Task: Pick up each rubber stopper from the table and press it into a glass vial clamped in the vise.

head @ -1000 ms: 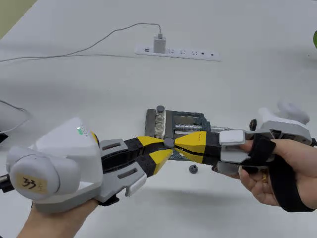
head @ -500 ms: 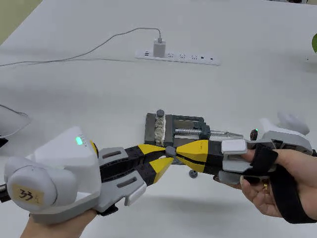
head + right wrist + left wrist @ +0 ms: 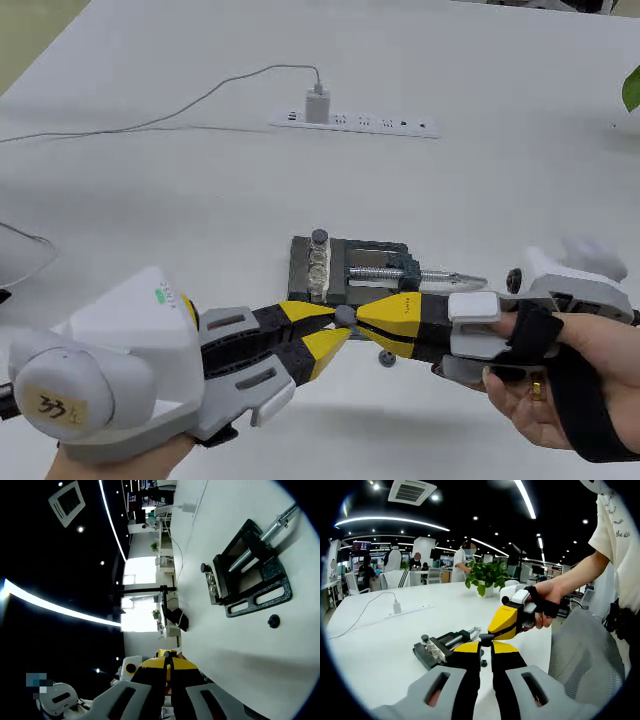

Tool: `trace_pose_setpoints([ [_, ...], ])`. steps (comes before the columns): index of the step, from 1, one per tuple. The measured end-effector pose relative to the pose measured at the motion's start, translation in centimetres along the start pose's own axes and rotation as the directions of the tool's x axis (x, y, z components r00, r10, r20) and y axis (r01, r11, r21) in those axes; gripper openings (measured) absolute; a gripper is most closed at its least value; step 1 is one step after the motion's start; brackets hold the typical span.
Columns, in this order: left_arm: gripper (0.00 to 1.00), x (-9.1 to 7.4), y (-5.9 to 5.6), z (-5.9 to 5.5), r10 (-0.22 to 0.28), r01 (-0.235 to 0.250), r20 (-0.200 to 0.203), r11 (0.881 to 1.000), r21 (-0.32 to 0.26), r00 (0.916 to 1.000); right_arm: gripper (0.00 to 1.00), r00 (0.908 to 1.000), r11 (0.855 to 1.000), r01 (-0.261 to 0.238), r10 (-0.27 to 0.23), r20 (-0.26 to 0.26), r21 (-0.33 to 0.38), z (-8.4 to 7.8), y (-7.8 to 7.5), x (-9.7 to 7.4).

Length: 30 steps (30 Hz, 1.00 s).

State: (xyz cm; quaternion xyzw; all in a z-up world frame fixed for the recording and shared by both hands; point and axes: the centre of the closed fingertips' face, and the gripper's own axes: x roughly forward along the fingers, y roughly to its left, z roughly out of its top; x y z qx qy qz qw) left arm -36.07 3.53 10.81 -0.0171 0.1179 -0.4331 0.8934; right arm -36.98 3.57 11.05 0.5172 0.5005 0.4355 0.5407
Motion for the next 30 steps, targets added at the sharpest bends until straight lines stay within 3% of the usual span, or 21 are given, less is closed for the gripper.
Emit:
trace_pose_setpoints([
  [6,0.04,-0.1,0.0,-0.1,0.006,-0.006,0.001,1.0,0.0,1.0,0.0,1.0,0.998,0.002,-0.002,0.003,-0.056,0.3,0.0,0.0],
  [10,0.04,-0.3,0.0,-0.4,0.005,-0.005,-0.011,1.0,0.001,0.9999,0.09,0.9995,0.997,0.002,0.0,0.03,-0.083,0.7,0.4,0.1],
  [14,0.04,-0.4,0.0,-0.8,0.005,-0.005,-0.021,1.0,-0.001,0.9998,0.2,0.9994,0.988,0.009,-0.004,0.033,-0.157,1.1,0.6,0.1],
  [20,0.04,-0.4,-0.2,-1.1,0.001,-0.001,-0.029,1.0,-0.005,0.9996,0.49,0.9967,0.938,0.08,-0.081,0.011,-0.337,0.5,-0.3,0.1],
  [21,0.04,-0.4,-0.2,-1.2,0.0,-0.001,-0.03,1.0,-0.005,0.9995,0.54,0.9963,0.922,0.08,-0.086,0.002,-0.379,0.4,-0.4,0.1],
  [25,0.04,-0.4,-0.2,-1.3,-0.001,0.001,-0.035,1.0,-0.007,0.9994,0.66,0.9933,0.888,0.095,-0.114,-0.017,-0.45,0.0,-0.6,0.0],
  [28,0.04,-0.4,-0.2,-1.5,-0.001,0.001,-0.04,1.0,-0.007,0.9992,0.78,0.9876,0.846,0.123,-0.156,-0.021,-0.519,0.0,-1.1,-0.2],
  [29,0.04,-0.5,-0.2,-1.5,-0.001,0.001,-0.04,1.0,-0.008,0.9992,0.82,0.9842,0.823,0.133,-0.175,-0.025,-0.553,0.0,-1.3,-0.3],
  [30,0.04,-0.5,-0.1,-1.6,-0.002,0.002,-0.042,1.0,-0.009,0.9991,0.86,0.9815,0.812,0.141,-0.189,-0.027,-0.566,-0.1,-1.4,-0.3],
])
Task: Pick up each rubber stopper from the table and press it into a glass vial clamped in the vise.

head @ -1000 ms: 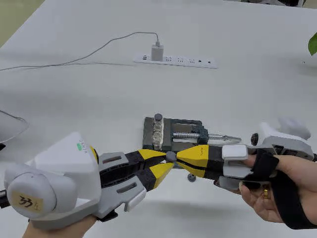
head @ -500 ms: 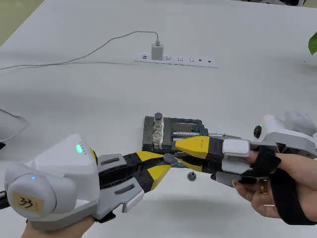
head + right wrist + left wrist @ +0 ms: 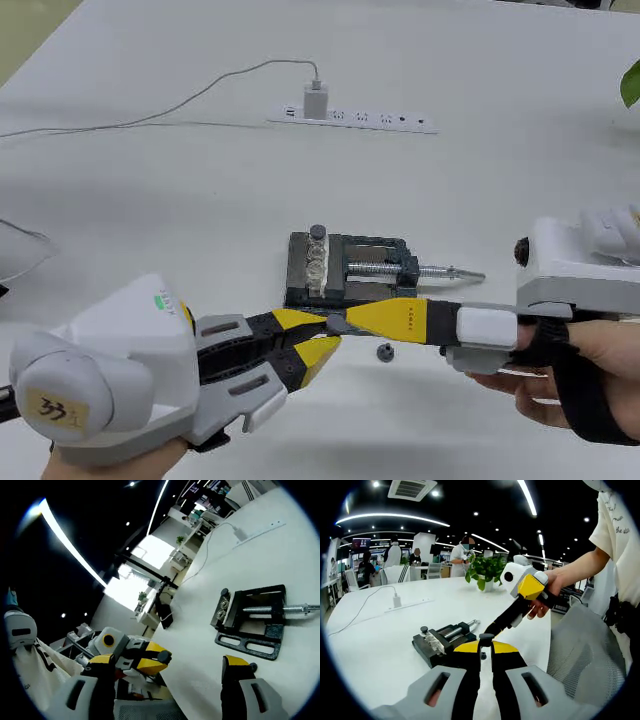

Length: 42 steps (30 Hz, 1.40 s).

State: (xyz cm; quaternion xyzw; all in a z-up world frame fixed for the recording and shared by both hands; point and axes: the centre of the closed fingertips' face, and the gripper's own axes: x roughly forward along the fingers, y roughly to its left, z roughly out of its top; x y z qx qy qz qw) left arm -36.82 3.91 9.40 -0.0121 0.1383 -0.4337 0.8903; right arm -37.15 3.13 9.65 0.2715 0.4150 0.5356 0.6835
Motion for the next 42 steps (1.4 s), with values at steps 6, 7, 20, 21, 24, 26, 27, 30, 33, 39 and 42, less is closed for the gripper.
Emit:
trace_pose_setpoints([
  [6,0.04,0.0,0.0,-0.2,-0.002,0.002,-0.006,1.0,-0.001,1.0,0.99,0.9991,0.997,0.025,-0.027,-0.034,-0.079,-0.1,-0.1,-0.2],
  [7,0.04,0.0,0.0,-0.2,-0.002,0.002,-0.007,1.0,-0.002,1.0,0.99,0.9988,0.996,0.026,-0.029,-0.038,-0.091,-0.2,-0.1,-0.2],
  [20,0.04,0.0,0.0,-0.8,-0.009,0.009,-0.027,1.0,-0.002,0.9996,0.93,0.9825,0.932,0.021,-0.086,-0.165,-0.363,-0.3,0.2,-0.1],
  [21,0.04,-0.1,-0.1,-0.9,-0.011,0.011,-0.031,1.0,-0.003,0.9995,0.93,0.9797,0.926,0.013,-0.087,-0.18,-0.378,-0.3,0.3,0.0],
  [24,0.04,-0.1,-0.2,-1.2,-0.016,0.016,-0.038,1.0,-0.003,0.9991,0.9,0.9714,0.9,-0.005,-0.1,-0.215,-0.437,-0.3,0.5,-0.1],
  [26,0.04,-0.1,-0.3,-1.5,-0.018,0.018,-0.046,1.0,-0.002,0.9988,0.86,0.9626,0.877,-0.015,-0.117,-0.244,-0.481,-0.4,0.6,-0.2],
  [27,0.04,0.0,-0.4,-1.5,-0.021,0.021,-0.048,1.0,-0.001,0.9986,0.85,0.9581,0.864,-0.019,-0.128,-0.257,-0.503,-0.5,0.5,-0.2],
  [30,0.04,0.0,-0.6,-1.6,-0.029,0.029,-0.054,1.0,0.002,0.9981,0.82,0.9385,0.839,-0.047,-0.149,-0.311,-0.543,-1.0,0.1,-0.4],
  [33,0.04,0.1,-0.9,-1.7,-0.037,0.038,-0.062,0.999,0.009,0.9974,0.74,0.9235,0.822,-0.077,-0.154,-0.351,-0.564,-1.2,0.1,-0.5],
  [39,0.04,0.4,-1.5,-2.2,-0.064,0.067,-0.089,0.997,0.025,0.9939,0.62,0.8786,0.751,-0.137,-0.21,-0.429,-0.646,-1.7,-0.2,-0.7],
  [42,0.04,0.5,-1.8,-2.4,-0.077,0.08,-0.1,0.996,0.029,0.992,0.6,0.8586,0.726,-0.163,-0.229,-0.459,-0.668,-2.0,-0.2,-0.7],
])
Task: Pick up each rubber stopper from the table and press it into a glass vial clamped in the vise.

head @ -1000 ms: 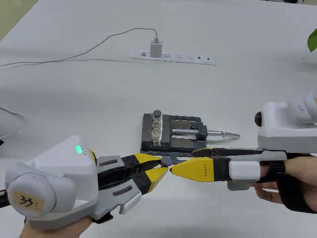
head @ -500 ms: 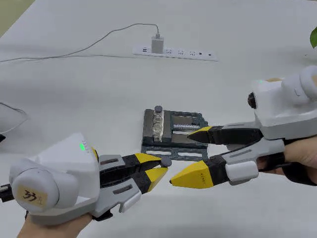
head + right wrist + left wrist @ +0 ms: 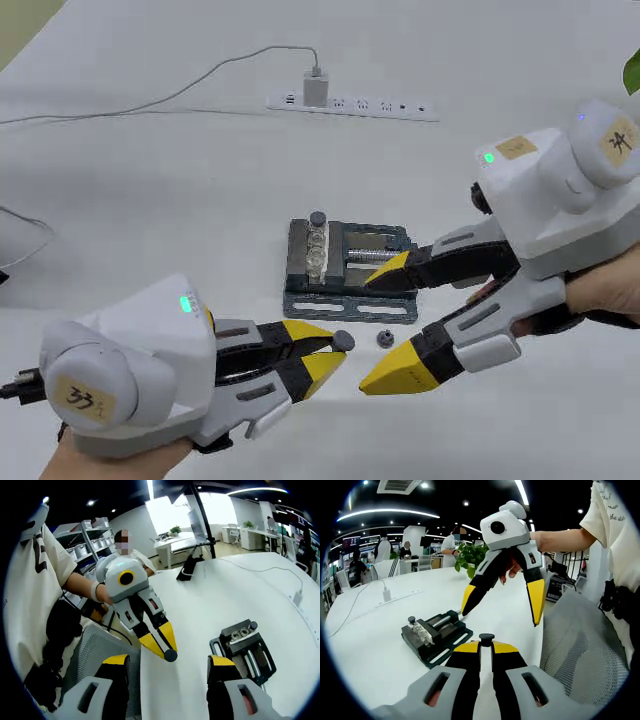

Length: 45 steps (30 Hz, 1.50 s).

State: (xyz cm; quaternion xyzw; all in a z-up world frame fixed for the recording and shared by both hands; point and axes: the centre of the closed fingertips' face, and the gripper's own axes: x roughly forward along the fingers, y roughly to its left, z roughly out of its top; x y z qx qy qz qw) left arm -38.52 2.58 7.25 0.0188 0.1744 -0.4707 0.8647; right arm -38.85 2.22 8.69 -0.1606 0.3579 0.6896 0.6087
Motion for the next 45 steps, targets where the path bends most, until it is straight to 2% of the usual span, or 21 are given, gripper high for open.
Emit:
trace_pose_setpoints([
  [2,0.04,0.1,-0.3,0.0,-0.009,0.009,-0.003,1.0,0.0,1.0,0.57,0.9995,1.0,-0.012,0.011,-0.029,-0.022,-0.3,0.2,0.1],
  [9,0.04,0.5,-0.7,-0.1,-0.03,0.03,-0.011,1.0,0.005,0.9995,0.43,0.9963,0.995,-0.025,0.016,-0.085,-0.099,-0.6,0.4,0.5],
  [12,0.04,0.6,-0.8,0.0,-0.037,0.037,-0.013,0.999,0.01,0.9992,0.39,0.9948,0.994,-0.033,0.022,-0.099,-0.105,-0.7,0.5,0.7],
  [15,0.04,0.7,-0.9,0.0,-0.041,0.042,-0.015,0.999,0.011,0.999,0.3,0.9919,0.99,-0.039,0.022,-0.125,-0.139,-1.0,0.5,0.7],
  [21,0.04,0.8,-1.1,-0.1,-0.05,0.05,-0.019,0.999,0.013,0.9986,0.2,0.9895,0.989,-0.07,0.052,-0.134,-0.132,-1.1,1.0,0.8],
  [34,0.04,1.0,-1.3,0.0,-0.057,0.057,-0.013,0.998,0.007,0.9983,0.15,0.9781,0.98,-0.08,0.042,-0.204,-0.18,-2.0,1.2,0.9],
  [45,0.04,1.1,-1.6,-0.1,-0.07,0.07,-0.018,0.998,-0.005,0.9974,0.11,0.9729,0.976,-0.084,0.037,-0.228,-0.198,-2.1,1.3,0.8],
])
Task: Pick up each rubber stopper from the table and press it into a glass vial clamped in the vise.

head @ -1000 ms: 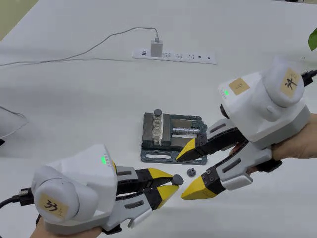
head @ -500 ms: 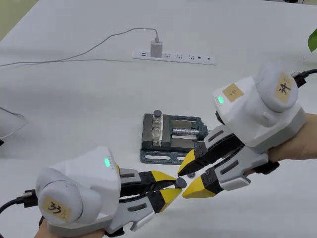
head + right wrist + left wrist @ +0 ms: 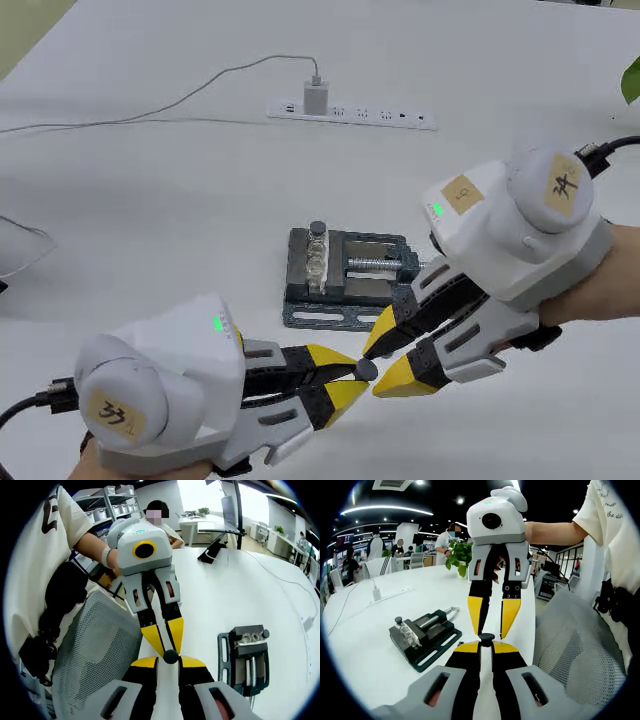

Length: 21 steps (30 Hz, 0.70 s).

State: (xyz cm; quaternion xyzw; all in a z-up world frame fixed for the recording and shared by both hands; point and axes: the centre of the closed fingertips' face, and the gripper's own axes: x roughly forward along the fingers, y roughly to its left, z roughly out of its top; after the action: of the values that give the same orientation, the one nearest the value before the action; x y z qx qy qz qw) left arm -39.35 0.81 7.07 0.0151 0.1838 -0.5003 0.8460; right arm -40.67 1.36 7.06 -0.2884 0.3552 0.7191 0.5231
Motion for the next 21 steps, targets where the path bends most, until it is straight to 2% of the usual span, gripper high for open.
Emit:
trace_pose_setpoints([
  [5,0.04,0.1,-0.08,0.05,-0.001,0.001,-0.002,1.0,0.0,1.0,0.08,0.9998,1.0,0.015,-0.015,-0.016,-0.003,-0.06,-0.3,-0.03],
  [15,0.04,0.01,0.07,-0.06,0.007,-0.007,-0.004,1.0,-0.018,1.0,0.08,0.9995,1.0,0.024,-0.023,-0.02,0.018,-0.04,-0.46,0.08],
  [21,0.04,-0.06,0.17,-0.08,0.021,-0.021,-0.007,1.0,0.019,0.9998,0.08,0.9996,0.999,0.022,-0.021,-0.018,0.048,0.04,-0.61,0.02],
])
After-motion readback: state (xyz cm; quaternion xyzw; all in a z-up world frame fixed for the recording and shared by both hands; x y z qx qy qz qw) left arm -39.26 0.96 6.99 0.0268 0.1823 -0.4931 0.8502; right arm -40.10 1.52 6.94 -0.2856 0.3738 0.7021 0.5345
